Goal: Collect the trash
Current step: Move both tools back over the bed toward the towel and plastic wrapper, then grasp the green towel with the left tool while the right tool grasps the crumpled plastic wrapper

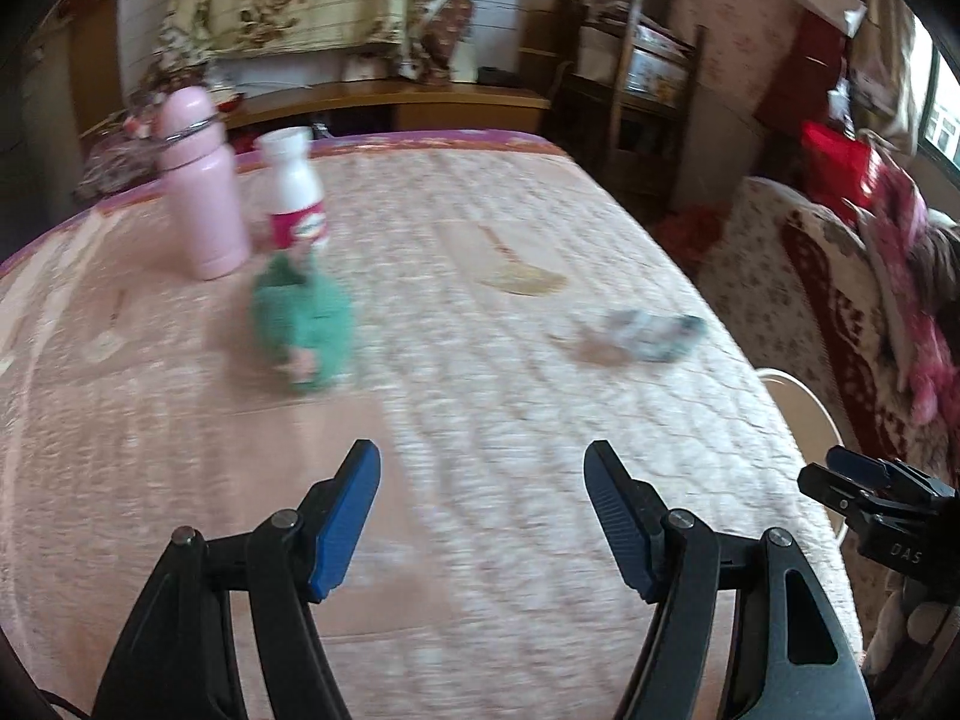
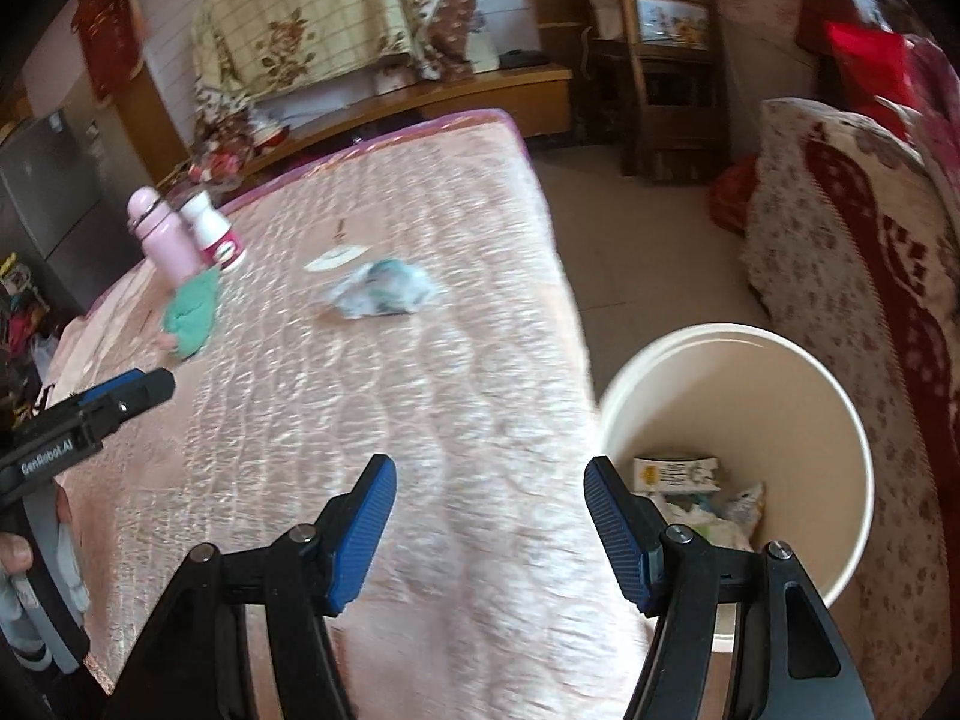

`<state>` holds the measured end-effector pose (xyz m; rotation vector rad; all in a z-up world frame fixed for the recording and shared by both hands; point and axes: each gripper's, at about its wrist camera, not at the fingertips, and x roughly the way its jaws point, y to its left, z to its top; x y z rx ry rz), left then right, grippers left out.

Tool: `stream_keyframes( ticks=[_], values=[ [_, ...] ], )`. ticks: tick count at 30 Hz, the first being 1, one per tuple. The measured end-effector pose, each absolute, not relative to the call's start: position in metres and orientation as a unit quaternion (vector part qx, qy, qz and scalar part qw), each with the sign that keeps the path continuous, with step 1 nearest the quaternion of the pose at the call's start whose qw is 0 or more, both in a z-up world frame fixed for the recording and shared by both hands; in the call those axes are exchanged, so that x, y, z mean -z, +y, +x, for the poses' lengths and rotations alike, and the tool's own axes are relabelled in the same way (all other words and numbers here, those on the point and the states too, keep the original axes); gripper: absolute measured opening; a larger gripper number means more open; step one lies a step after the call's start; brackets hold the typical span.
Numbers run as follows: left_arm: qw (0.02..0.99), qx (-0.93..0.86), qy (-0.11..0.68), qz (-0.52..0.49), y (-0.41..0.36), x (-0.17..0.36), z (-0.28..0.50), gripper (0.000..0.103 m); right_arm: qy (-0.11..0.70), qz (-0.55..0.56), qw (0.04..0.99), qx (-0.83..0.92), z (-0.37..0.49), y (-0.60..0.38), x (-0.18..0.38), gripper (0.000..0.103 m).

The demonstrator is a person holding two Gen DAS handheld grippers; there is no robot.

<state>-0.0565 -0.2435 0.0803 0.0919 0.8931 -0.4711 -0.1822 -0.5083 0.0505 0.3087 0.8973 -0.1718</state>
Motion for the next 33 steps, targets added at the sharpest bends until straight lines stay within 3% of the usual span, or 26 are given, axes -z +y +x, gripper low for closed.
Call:
stream_keyframes(
  ticks=[10,33],
  values=[
    [0.883,0.195,0.426,0.030,-0.200,-0.082,-0.039,0.071,0.439,0.130,0.887,0.051,-0.142,-0.470,-0.044,0.069],
    [0.875,0.175,0.447,-0.060,-0.193,-0.070,0.070,0.077,0.432,0.095,0.895,0.046,-0.040,-0.485,-0.042,0.075]
  ],
)
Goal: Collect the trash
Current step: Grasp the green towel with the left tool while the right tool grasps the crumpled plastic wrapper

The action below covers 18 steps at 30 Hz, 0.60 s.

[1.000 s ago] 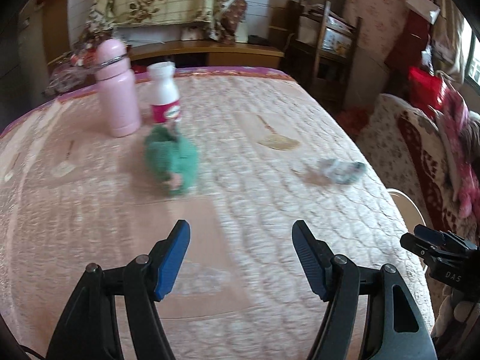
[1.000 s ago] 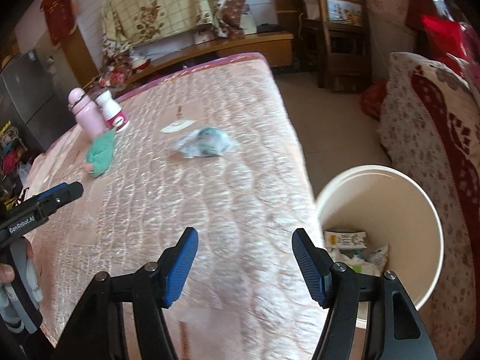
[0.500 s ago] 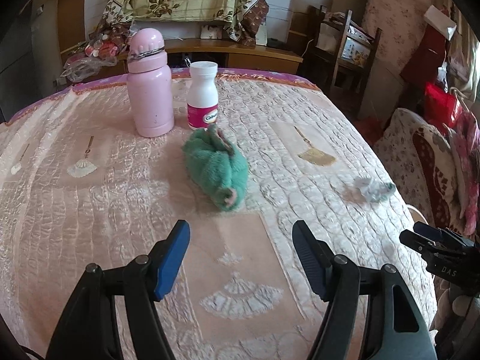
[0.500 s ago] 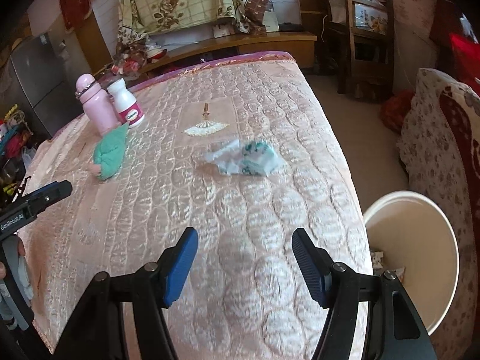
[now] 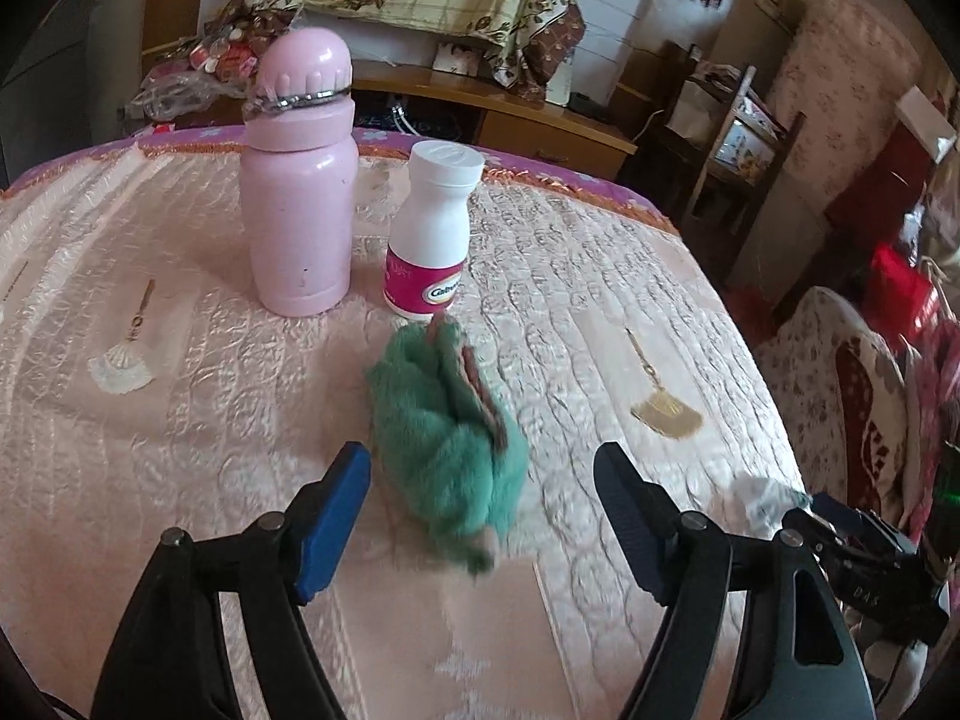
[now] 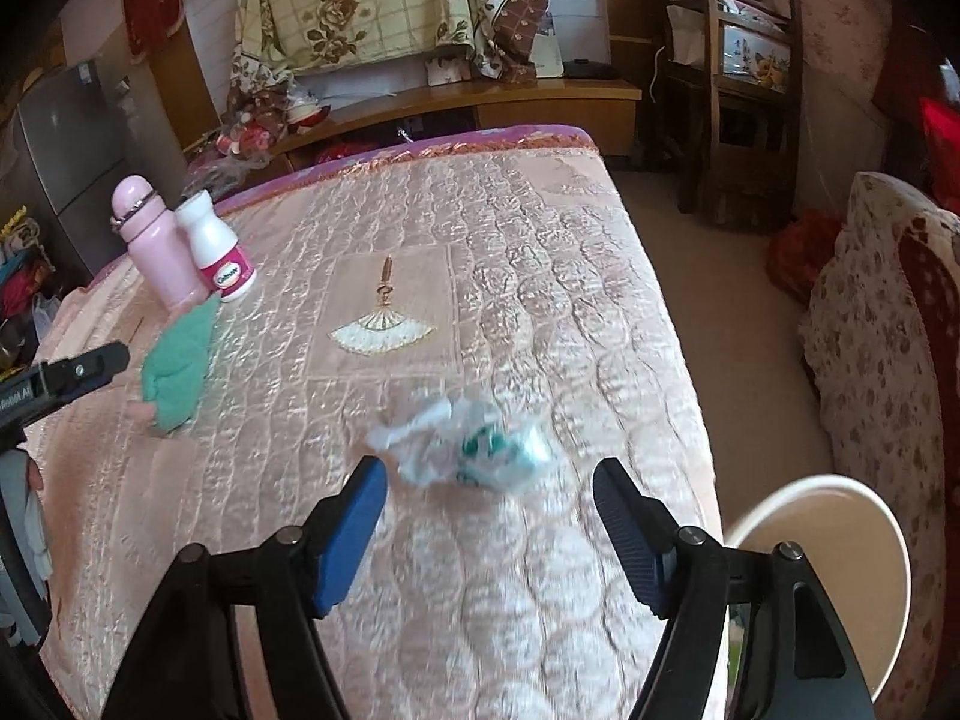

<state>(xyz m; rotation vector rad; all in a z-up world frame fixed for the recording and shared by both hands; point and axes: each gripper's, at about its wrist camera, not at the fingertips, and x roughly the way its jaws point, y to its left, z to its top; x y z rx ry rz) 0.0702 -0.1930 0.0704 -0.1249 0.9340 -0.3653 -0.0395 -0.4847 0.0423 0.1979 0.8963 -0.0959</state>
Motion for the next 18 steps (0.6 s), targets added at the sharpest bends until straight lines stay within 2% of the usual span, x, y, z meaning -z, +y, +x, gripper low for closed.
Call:
stream_keyframes(
  ticks=[8,9,10,11,12,13,14,18],
  values=[
    [0.876,0.132,0.462,-0.045,-0.205,-0.047,0.095,0.077,0.449,0.102,0.887,0.037,-0.013,-0.488,-0.023,0.075],
    [0.873,0.130,0.468,-0.043,-0.205,-0.043,0.098,0.075,0.450,0.108,0.886,0.033,-0.011,-0.488,-0.020,0.075],
    [0.870,0.133,0.474,-0.044,-0.205,-0.039,0.099,0.068,0.449,0.117,0.885,0.026,-0.011,-0.489,-0.017,0.074],
    [0.865,0.138,0.480,-0.043,-0.206,-0.035,0.099,0.058,0.447,0.124,0.885,0.020,-0.010,-0.489,-0.015,0.072],
    [0.866,0.139,0.479,-0.038,-0.207,-0.034,0.097,0.056,0.445,0.126,0.887,0.019,-0.011,-0.489,-0.015,0.065],
    [0.869,0.142,0.473,-0.035,-0.207,-0.035,0.094,0.054,0.441,0.123,0.889,0.021,-0.012,-0.488,-0.015,0.046],
    [0.869,0.150,0.471,-0.031,-0.208,-0.037,0.089,0.051,0.441,0.123,0.889,0.018,-0.013,-0.488,-0.015,0.038],
    [0.865,0.190,0.463,-0.030,-0.215,-0.050,0.058,0.048,0.430,0.133,0.893,0.003,-0.029,-0.487,-0.024,0.032]
  ],
)
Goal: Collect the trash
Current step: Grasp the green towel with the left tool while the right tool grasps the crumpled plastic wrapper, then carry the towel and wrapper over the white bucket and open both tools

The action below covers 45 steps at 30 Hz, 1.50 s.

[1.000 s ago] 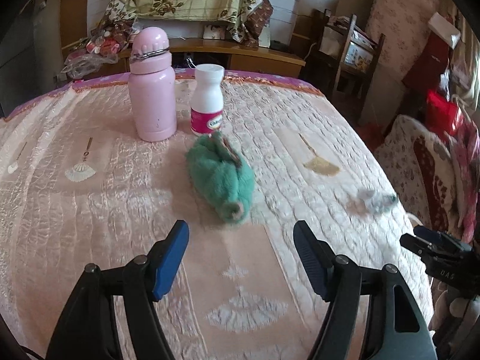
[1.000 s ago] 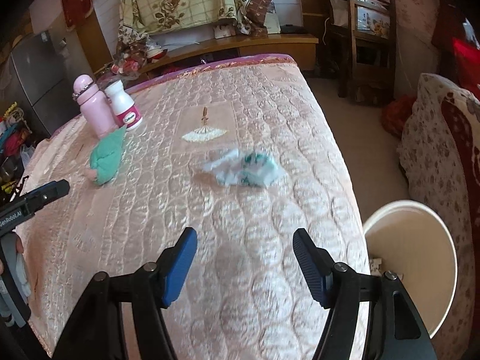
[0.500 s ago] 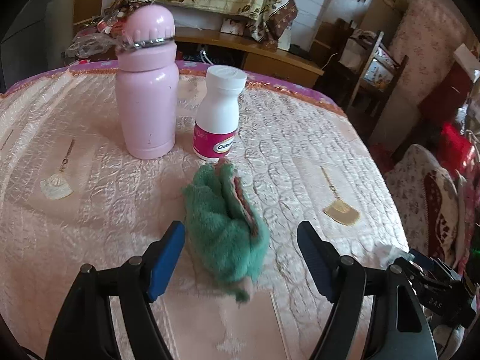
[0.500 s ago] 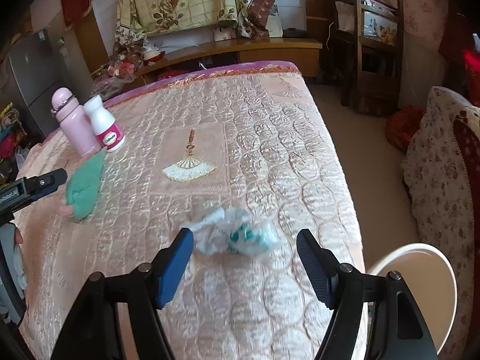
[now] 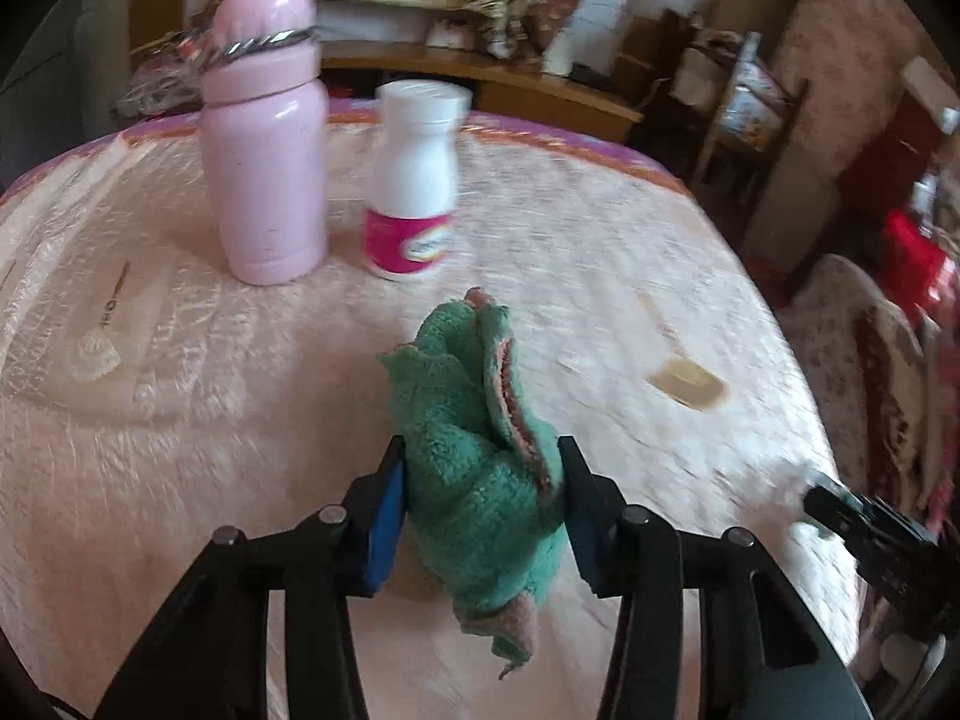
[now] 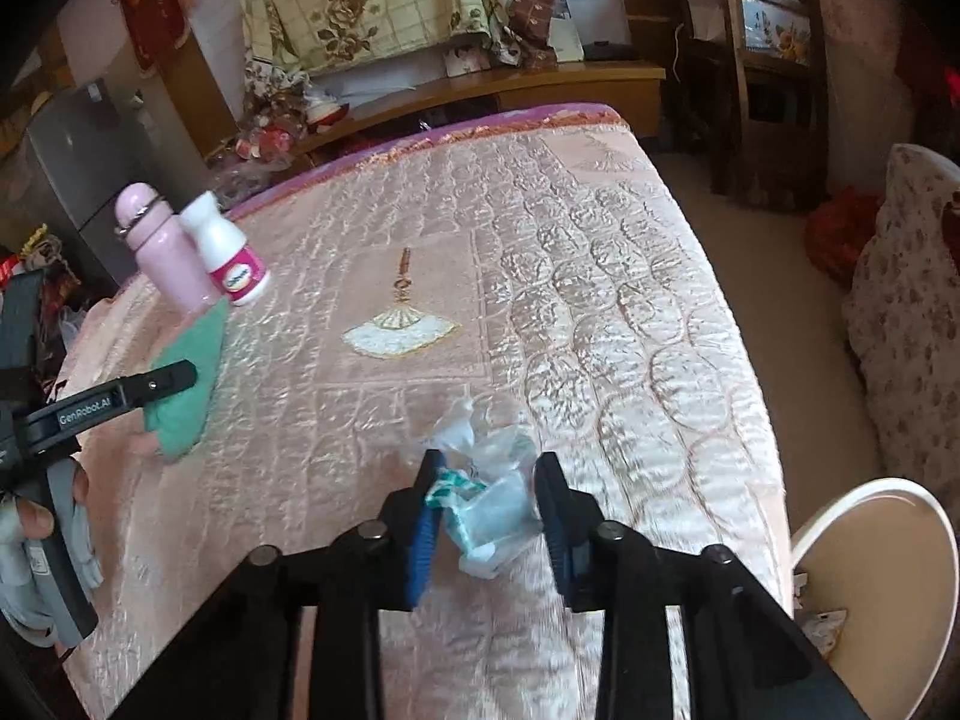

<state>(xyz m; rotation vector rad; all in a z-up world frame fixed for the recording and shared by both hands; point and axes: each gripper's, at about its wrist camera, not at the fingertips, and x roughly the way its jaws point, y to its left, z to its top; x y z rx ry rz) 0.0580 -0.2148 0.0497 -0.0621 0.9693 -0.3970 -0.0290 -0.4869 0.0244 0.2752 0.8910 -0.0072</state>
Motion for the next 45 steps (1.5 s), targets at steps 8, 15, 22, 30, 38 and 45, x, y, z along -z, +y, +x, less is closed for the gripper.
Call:
stream_keyframes(
  ticks=[8,15,22,30,38,45],
  values=[
    [0.848,0.282,0.448,0.003,-0.267,-0.073,-0.025,0.049,0.403,0.128,0.906,0.011,-0.098,-0.494,-0.056,0.031],
    [0.828,0.340,0.445,0.029,-0.327,-0.084,-0.074,0.049,0.396,0.117,0.908,0.066,-0.167,-0.521,-0.070,0.031],
    [0.808,0.385,0.443,0.051,-0.384,-0.089,-0.114,0.049,0.385,0.133,0.906,0.109,-0.215,-0.557,-0.074,0.031],
    [0.790,0.414,0.449,0.061,-0.433,-0.086,-0.139,0.049,0.381,0.152,0.900,0.148,-0.249,-0.595,-0.068,0.031],
    [0.776,0.427,0.459,0.072,-0.468,-0.072,-0.151,0.049,0.381,0.171,0.890,0.184,-0.269,-0.630,-0.056,0.031],
    [0.771,0.431,0.462,0.080,-0.488,-0.065,-0.155,0.049,0.384,0.188,0.882,0.199,-0.279,-0.648,-0.044,0.031]
  ],
)
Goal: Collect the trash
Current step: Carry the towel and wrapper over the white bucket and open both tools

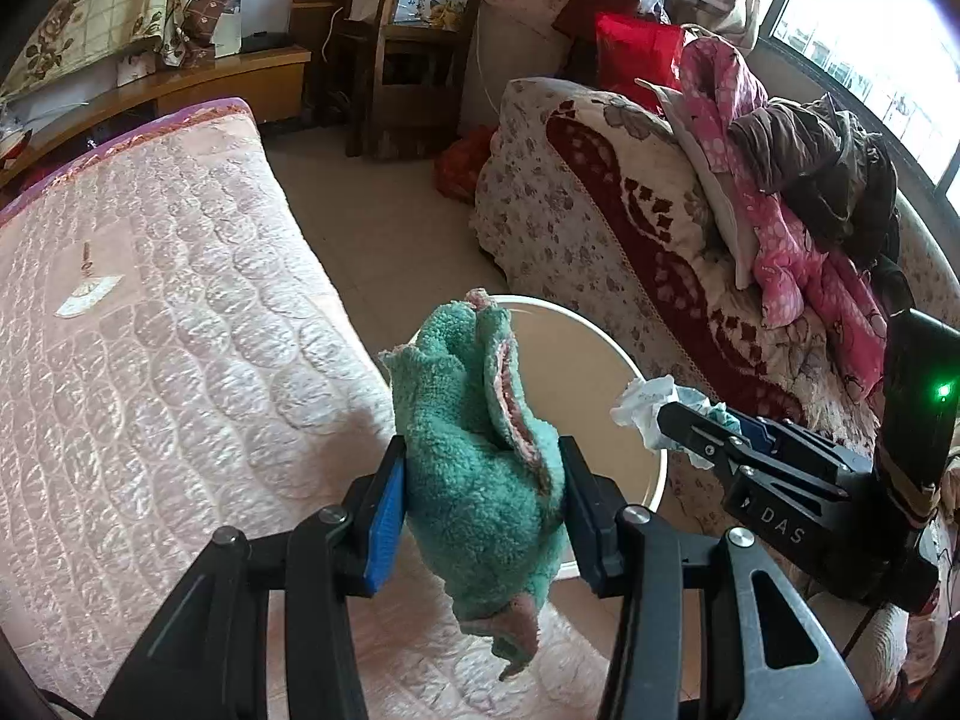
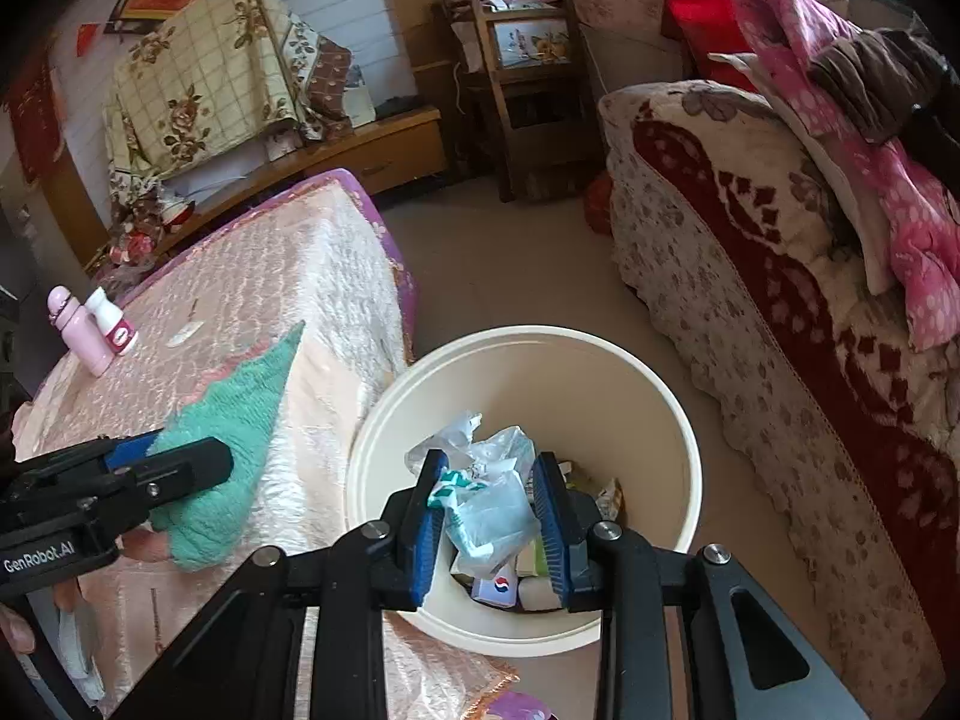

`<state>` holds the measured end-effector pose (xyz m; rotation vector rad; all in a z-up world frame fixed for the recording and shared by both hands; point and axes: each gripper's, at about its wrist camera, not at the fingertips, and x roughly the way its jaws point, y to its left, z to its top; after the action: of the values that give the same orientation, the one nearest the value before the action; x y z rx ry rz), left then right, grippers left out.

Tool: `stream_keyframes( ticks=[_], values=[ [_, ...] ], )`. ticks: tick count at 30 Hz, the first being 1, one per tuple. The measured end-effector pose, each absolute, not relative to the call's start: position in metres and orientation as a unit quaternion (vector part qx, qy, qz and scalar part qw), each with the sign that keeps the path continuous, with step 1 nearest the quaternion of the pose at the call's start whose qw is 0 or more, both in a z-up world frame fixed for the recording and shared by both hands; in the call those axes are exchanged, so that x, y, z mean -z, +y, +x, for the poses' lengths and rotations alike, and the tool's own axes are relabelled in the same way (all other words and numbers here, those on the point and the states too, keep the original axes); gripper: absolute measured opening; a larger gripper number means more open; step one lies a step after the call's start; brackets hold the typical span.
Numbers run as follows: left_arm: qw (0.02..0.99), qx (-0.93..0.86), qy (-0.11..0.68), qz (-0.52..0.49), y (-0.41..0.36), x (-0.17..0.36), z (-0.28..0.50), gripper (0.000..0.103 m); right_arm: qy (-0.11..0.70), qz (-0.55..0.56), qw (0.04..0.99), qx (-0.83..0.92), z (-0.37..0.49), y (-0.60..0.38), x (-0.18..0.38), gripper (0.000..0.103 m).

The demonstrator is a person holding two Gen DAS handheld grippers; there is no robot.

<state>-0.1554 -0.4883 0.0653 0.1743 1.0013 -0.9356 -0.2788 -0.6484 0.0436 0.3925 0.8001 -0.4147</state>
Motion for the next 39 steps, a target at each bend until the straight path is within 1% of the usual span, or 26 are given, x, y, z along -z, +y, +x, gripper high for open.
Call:
stream_keyframes(
  ticks=[11,24,25,28,30,31,32,33,39],
  values=[
    [0.764,0.438,0.465,0.084,-0.508,-0.057,-0.158,0.049,0.390,0.206,0.872,0.212,-0.285,-0.665,-0.026,0.033],
    [0.763,0.442,0.465,0.084,-0.517,-0.054,-0.156,0.050,0.393,0.210,0.869,0.216,-0.282,-0.672,-0.019,0.033],
    [0.764,0.442,0.463,0.083,-0.516,-0.054,-0.156,0.051,0.393,0.211,0.868,0.217,-0.282,-0.672,-0.019,0.033],
    [0.763,0.448,0.459,0.075,-0.516,-0.055,-0.155,0.058,0.392,0.213,0.868,0.219,-0.281,-0.674,-0.018,0.033],
    [0.764,0.451,0.456,0.071,-0.516,-0.057,-0.155,0.072,0.390,0.221,0.867,0.217,-0.280,-0.676,-0.018,0.036],
    [0.766,0.452,0.452,0.068,-0.514,-0.058,-0.154,0.074,0.389,0.227,0.866,0.218,-0.280,-0.678,-0.017,0.048],
    [0.768,0.452,0.448,0.065,-0.513,-0.059,-0.154,0.076,0.390,0.230,0.864,0.219,-0.280,-0.679,-0.016,0.068],
    [0.772,0.451,0.444,0.063,-0.511,-0.060,-0.154,0.076,0.389,0.235,0.863,0.219,-0.281,-0.680,-0.015,0.071],
    [0.792,0.424,0.435,0.068,-0.498,-0.063,-0.151,0.076,0.386,0.245,0.863,0.215,-0.284,-0.675,-0.015,0.071]
  ],
)
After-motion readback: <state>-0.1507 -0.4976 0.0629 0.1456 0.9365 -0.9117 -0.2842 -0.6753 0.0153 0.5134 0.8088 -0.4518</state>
